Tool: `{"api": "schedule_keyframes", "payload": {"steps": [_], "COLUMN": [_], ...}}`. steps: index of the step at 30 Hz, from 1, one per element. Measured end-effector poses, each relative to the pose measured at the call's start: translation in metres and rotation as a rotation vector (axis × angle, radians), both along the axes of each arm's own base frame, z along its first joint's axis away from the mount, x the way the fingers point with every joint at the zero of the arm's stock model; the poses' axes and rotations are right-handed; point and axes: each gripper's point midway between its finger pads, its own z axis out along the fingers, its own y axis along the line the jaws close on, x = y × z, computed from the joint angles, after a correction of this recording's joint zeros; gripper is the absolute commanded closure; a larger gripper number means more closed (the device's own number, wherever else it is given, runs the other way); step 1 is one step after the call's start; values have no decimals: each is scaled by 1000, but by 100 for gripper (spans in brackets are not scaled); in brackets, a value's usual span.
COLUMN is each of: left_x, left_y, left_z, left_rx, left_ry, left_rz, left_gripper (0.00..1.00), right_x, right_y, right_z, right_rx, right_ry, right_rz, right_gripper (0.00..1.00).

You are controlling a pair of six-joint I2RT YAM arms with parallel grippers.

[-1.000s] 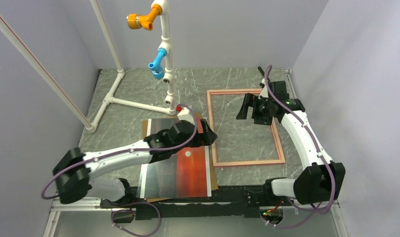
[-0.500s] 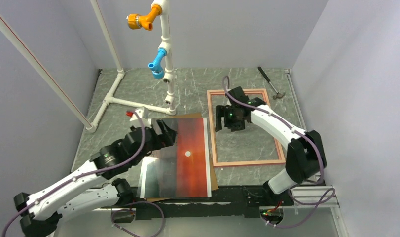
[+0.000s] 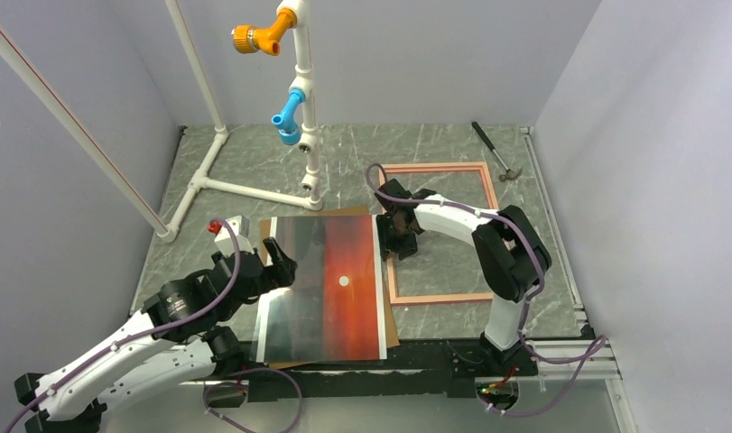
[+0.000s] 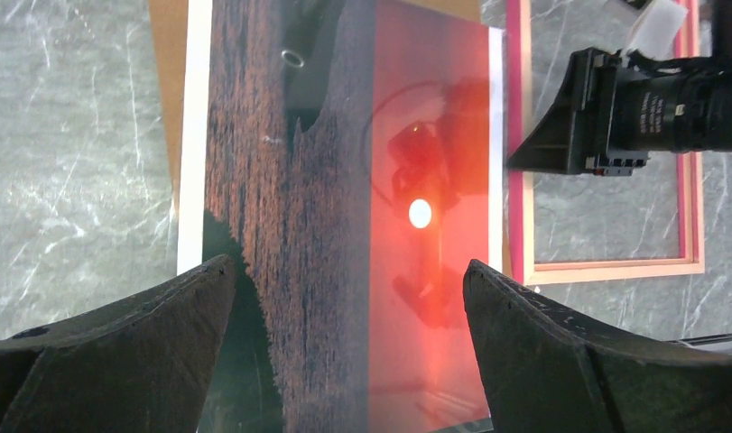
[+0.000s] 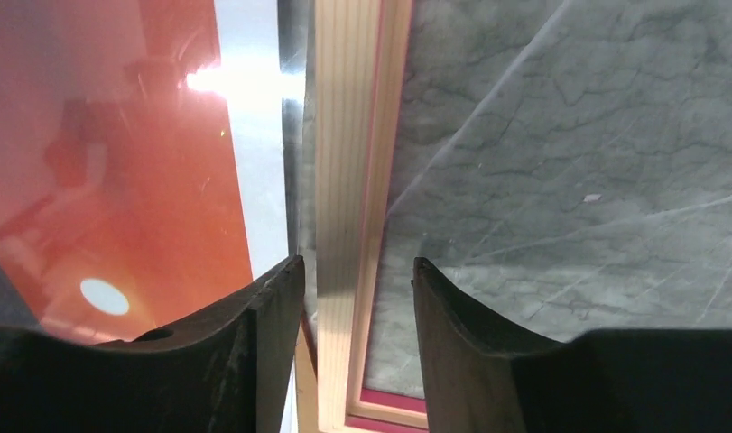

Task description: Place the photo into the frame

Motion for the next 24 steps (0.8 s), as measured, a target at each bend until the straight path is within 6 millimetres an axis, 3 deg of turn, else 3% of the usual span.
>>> {"api": "schedule_keyframes", "payload": {"steps": [5, 24], "left_x": [-4, -4], "left_y": [1, -16], "left_z": [-12, -34], "left_rx": [8, 45], "left_ry": [38, 117], "left_rz": [4, -34], "left_gripper": [1, 1], "right_x": [8, 21], "right_y": [1, 0], "right_z": [-6, -6], "right_rx": [-30, -86], "right_ry": [-15, -38], "right_rz": [-27, -74], "right_gripper": [73, 77]}}
